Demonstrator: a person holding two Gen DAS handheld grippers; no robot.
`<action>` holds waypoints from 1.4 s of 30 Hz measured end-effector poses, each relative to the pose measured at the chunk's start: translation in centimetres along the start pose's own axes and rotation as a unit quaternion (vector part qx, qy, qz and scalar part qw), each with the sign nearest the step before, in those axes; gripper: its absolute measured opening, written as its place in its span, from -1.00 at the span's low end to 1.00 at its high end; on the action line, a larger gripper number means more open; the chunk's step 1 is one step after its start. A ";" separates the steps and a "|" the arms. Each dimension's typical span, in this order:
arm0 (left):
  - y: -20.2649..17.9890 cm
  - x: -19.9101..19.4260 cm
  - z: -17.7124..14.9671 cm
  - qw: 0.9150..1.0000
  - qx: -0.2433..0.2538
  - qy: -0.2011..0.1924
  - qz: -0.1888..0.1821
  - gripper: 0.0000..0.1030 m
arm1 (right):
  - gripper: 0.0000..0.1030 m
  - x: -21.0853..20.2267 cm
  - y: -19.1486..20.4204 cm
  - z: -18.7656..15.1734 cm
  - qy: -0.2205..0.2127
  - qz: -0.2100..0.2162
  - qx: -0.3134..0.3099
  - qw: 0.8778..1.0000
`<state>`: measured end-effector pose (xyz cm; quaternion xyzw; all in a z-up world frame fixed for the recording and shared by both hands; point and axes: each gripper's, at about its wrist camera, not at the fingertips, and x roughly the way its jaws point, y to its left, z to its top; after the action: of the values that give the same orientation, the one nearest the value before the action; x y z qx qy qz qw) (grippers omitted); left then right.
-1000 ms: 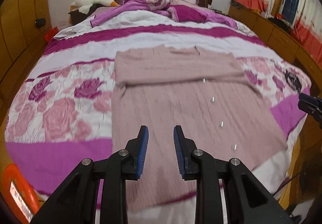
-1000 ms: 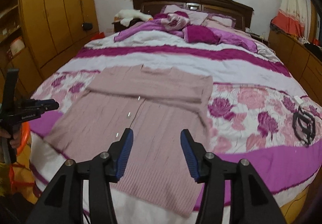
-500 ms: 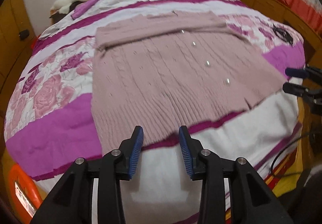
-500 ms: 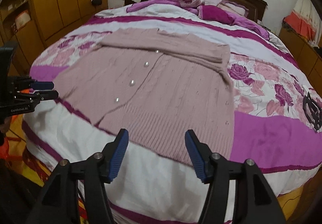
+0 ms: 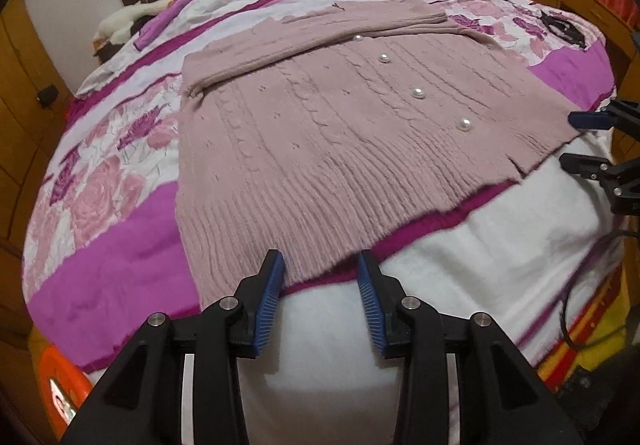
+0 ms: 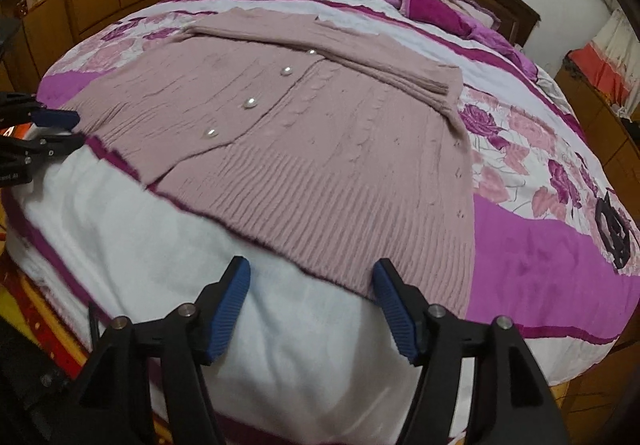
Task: Fold small clothes
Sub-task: 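Move both tools back toward the ribbed hem of the cardigan, then grasp the ribbed hem with the left gripper while the right gripper grasps it too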
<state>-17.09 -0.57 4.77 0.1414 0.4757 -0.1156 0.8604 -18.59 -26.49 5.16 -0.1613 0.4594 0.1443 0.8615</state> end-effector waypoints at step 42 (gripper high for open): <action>4.5 2.5 2.5 0.986 -0.125 -0.057 -0.095 -1.00 | -0.87 2.1 -3.0 2.9 -0.074 0.020 0.065 0.995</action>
<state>-12.32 2.63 4.50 -0.0199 0.4480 -0.1447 0.8820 -14.15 -27.78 5.34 -0.0846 0.4062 0.1433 0.8985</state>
